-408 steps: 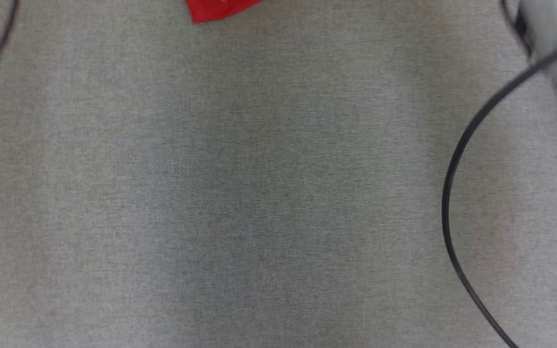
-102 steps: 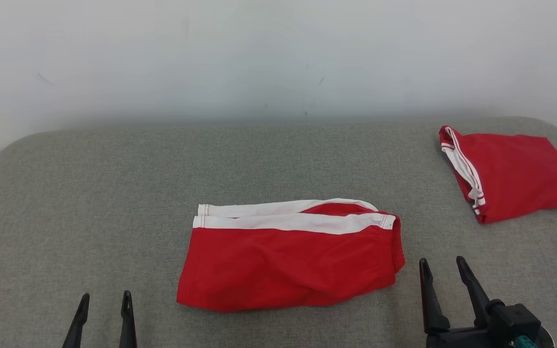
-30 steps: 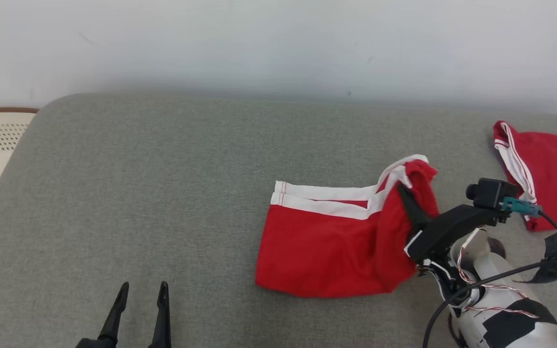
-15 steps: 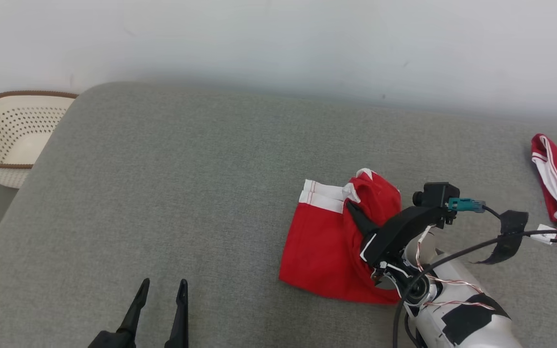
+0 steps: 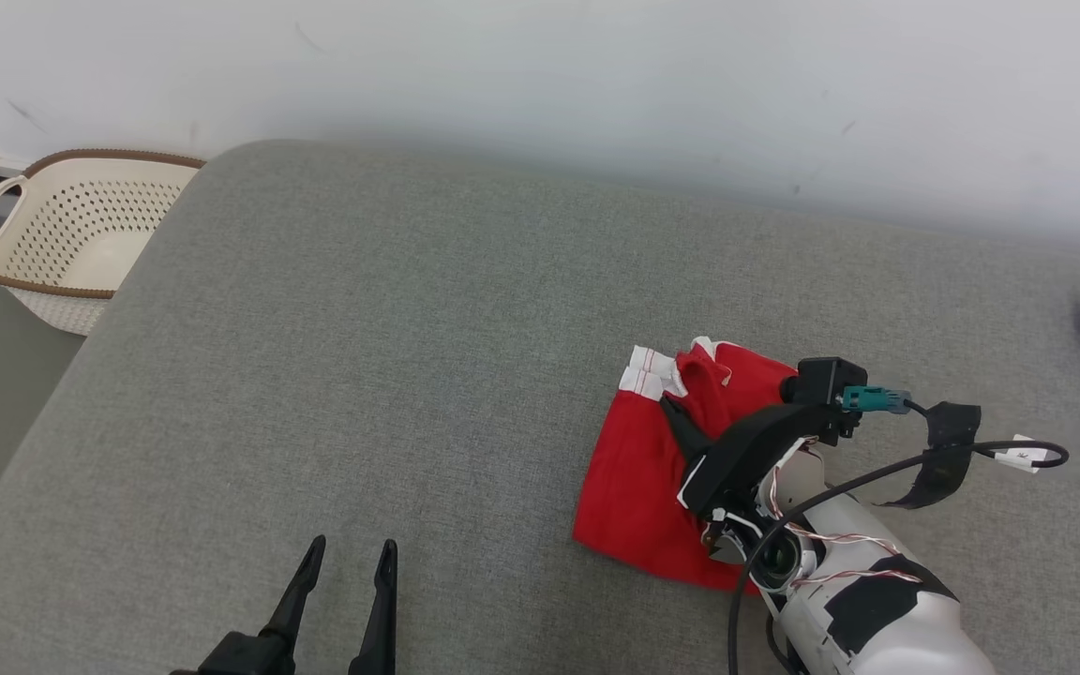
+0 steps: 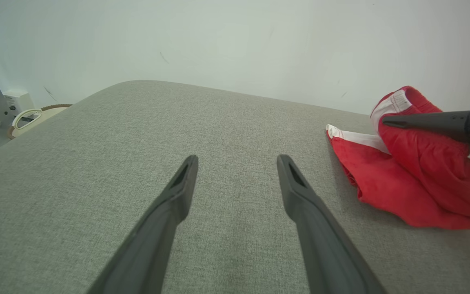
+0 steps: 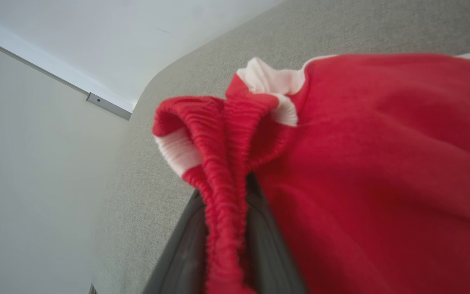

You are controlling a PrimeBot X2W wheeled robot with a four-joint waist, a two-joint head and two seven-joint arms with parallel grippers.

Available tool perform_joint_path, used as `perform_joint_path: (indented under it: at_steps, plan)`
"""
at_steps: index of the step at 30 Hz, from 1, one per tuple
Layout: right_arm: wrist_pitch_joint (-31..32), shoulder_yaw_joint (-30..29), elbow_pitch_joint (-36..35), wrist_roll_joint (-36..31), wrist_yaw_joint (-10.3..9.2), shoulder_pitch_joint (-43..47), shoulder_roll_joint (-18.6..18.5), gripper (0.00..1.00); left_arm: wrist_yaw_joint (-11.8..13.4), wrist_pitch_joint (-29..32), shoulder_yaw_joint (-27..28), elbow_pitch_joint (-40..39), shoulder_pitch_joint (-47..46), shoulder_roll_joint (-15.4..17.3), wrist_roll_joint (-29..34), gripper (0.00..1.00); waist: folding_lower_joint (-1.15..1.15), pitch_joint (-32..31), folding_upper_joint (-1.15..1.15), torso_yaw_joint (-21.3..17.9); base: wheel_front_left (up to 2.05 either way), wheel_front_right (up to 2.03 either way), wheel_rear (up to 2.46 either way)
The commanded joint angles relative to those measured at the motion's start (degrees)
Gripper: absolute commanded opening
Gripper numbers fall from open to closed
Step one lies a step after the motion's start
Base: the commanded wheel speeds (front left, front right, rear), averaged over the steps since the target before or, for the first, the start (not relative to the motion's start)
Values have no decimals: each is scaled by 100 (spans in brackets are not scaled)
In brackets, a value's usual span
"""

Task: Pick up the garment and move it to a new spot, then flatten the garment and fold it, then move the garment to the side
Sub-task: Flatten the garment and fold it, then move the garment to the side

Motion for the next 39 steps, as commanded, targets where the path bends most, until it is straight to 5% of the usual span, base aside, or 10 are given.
perform_joint_path:
  at_steps: [1, 8, 16, 25, 39]
  plan:
    - [-122, 104, 38, -34, 1, -55, 27, 100, 16, -33, -27, 47, -33, 1, -11, 100, 0, 12, 0, 20, 0, 0, 0]
    - [-538, 386, -538, 185, 1, 56, -123, 100, 15, -33, 56, 56, 25, 0, 17, 100, 0, -3, 0, -60, 0, 0, 0]
    - [-1134, 505, -1751, 470, 1, 476, -882, 100, 4, -33, 293, -49, 171, 1, 104, 100, 0, -49, 0, -308, 0, 0, 0]
    - [-1346, 220, -1702, -78, 1, 919, -1622, 100, 31, -33, 467, -276, 279, 0, 188, 100, 0, -30, 0, -450, 0, 0, 0]
    - [-713, 176, -889, -341, 1, 1043, -1077, 100, 3, -33, 509, -303, 142, 1, 236, 100, 0, 108, 0, -319, 0, 0, 0]
